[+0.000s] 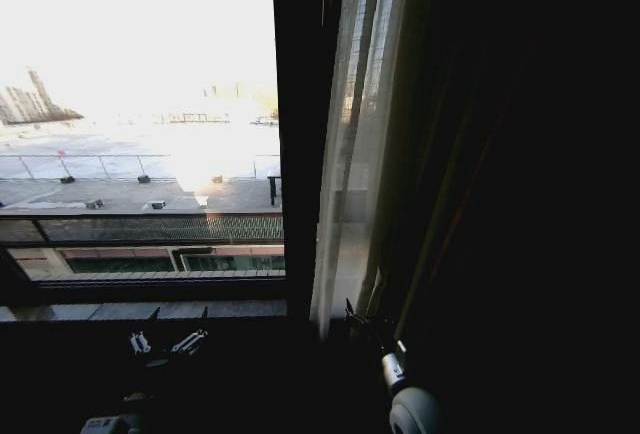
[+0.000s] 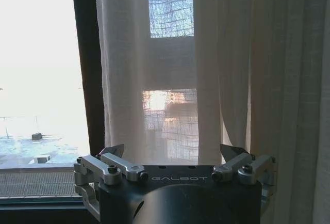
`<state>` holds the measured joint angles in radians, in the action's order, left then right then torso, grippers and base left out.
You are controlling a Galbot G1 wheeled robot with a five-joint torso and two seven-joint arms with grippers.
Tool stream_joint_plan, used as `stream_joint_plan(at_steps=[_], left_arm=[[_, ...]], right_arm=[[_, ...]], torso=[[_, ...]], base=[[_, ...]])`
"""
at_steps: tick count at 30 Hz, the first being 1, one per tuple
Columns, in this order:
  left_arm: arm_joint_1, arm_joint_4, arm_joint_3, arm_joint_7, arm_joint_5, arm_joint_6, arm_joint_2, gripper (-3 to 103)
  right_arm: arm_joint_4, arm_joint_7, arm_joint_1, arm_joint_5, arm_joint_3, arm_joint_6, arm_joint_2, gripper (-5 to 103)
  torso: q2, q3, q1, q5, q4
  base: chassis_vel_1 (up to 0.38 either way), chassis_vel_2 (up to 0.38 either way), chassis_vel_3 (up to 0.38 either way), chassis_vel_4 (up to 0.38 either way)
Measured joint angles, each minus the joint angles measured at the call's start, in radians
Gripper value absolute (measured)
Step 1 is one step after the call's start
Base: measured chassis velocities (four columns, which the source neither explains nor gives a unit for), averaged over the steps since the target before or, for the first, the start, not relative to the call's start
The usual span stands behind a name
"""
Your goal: Open the curtains by pulling them apart, changing their state from closed to fully open.
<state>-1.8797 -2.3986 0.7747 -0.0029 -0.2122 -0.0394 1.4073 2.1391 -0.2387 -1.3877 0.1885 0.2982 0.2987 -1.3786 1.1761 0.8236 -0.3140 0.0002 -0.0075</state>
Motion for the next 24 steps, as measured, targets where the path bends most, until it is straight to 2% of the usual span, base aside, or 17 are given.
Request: stream_joint_plan(at_steps=[13,24], left_arm=[[0.028,0.063,0.005,0.000,0.001,0.017,-0.001,100],[0.039,0.077,0.007,0.000,0.010,0.048,-0.002,100]], right_arm=[[-0.120,0.004,0.164,0.039,-0.115,-0.020,0.028,100],[-0.345,0.003,0.396,0.044,-0.139,-0.031,-0.018,100]], torso=[[0.000,0.000,0.000,0.0000,-0.0002],[0.000,0.000,0.000,0.0000,-0.0001]], base=[[0.000,0.000,0.000,0.000],[0.000,0.000,0.000,0.000]])
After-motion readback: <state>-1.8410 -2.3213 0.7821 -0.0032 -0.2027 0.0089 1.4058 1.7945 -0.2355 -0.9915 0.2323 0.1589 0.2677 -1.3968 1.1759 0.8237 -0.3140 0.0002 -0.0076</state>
